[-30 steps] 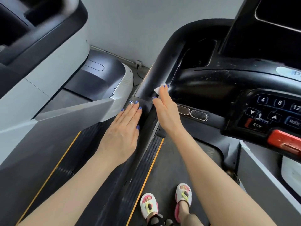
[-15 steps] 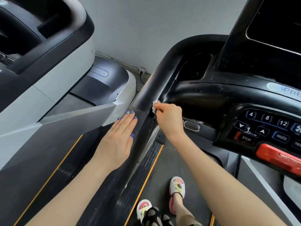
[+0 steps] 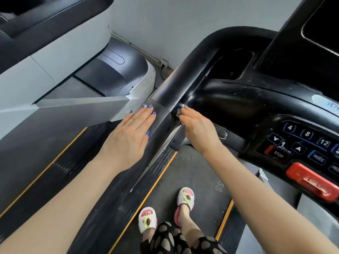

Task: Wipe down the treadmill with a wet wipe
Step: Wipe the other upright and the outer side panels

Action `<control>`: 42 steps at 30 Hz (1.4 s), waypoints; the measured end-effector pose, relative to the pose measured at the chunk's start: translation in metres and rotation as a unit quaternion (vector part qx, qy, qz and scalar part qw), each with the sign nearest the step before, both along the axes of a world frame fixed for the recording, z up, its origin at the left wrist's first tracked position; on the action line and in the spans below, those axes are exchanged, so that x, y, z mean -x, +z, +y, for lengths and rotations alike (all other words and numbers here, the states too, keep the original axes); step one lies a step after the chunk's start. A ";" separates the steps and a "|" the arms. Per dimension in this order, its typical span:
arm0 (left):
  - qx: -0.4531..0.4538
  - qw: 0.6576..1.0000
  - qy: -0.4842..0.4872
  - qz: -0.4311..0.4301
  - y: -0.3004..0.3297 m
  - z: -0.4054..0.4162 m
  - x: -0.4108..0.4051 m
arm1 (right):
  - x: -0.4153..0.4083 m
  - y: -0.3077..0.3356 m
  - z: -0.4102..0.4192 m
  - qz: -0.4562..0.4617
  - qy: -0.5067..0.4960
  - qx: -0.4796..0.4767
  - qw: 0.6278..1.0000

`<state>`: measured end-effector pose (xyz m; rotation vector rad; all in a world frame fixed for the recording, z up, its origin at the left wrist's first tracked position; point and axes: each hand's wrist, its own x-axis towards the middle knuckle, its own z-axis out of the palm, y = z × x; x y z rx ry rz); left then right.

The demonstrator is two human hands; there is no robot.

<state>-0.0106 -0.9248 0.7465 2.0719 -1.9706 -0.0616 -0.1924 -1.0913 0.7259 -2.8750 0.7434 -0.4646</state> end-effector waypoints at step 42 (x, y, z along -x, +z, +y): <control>0.051 0.908 0.168 0.380 0.140 0.192 0.095 | 0.059 0.149 0.225 -0.194 0.061 -0.013 0.979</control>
